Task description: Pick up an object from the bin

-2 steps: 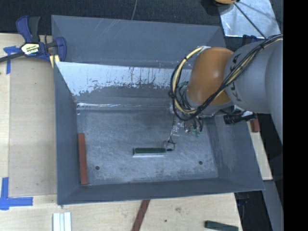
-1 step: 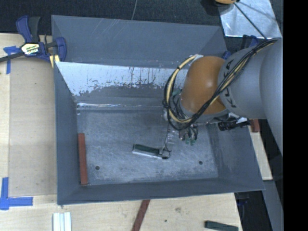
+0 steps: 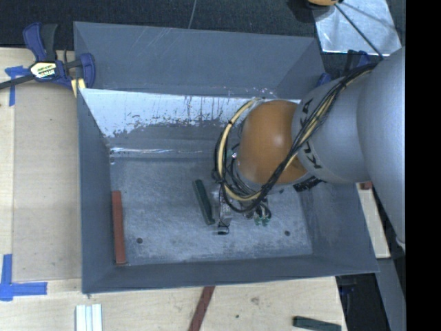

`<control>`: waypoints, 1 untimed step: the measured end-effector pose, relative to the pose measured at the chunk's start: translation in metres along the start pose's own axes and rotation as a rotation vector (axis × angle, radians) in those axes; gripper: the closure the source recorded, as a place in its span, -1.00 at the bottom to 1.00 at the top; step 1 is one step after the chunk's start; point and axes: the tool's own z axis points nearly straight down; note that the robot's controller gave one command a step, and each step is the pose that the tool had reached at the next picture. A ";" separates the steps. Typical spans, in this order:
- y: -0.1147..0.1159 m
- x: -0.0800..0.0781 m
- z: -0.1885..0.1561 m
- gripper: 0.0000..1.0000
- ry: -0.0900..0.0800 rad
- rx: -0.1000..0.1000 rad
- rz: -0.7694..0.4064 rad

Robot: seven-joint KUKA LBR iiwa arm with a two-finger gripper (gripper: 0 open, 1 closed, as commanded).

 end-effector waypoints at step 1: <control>0.000 -0.001 0.000 -1.00 -0.004 0.000 0.000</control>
Offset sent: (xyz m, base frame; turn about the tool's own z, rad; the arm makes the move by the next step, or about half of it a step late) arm 0.0000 0.0000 0.0000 0.0000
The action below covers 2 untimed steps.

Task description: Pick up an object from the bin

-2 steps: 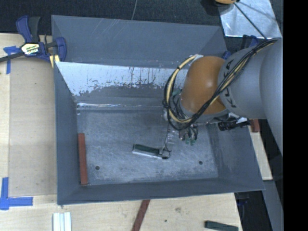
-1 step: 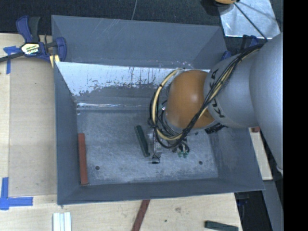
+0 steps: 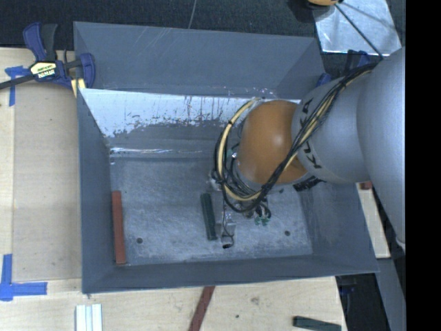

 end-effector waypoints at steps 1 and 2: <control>0.000 0.000 0.000 -1.00 0.000 0.000 0.000; 0.001 -0.017 -0.060 -1.00 0.004 0.000 -0.064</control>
Offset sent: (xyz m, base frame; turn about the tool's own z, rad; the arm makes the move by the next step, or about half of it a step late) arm 0.0304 0.0030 0.1049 -0.1080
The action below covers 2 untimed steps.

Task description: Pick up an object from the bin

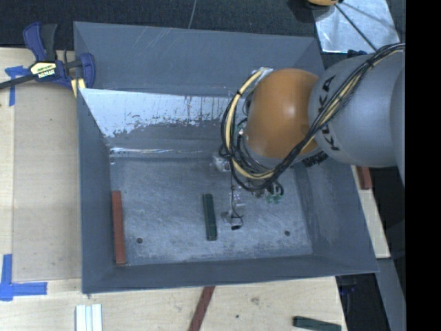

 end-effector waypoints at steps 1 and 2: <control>0.008 0.007 -0.011 -1.00 -0.020 0.002 -0.180; 0.005 -0.002 0.036 -1.00 -0.007 0.001 -0.512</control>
Offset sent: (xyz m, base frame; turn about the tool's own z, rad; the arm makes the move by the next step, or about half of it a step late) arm 0.0114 0.0030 -0.0611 -0.6124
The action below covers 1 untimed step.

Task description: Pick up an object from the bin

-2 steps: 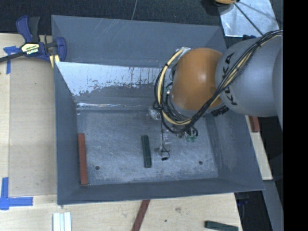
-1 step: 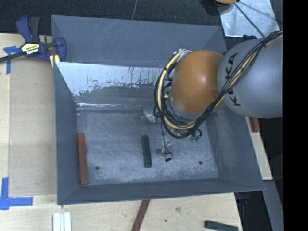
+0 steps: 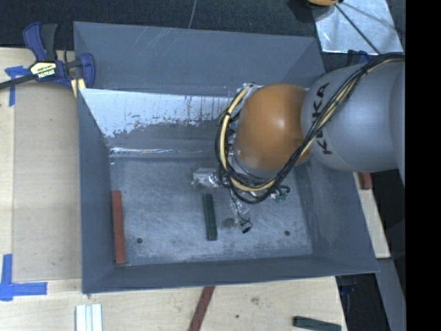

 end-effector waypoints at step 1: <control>0.023 0.007 0.025 1.00 0.000 -0.002 -0.070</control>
Offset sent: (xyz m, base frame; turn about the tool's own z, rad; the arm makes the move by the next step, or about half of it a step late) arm 0.0000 0.0000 0.0000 0.0000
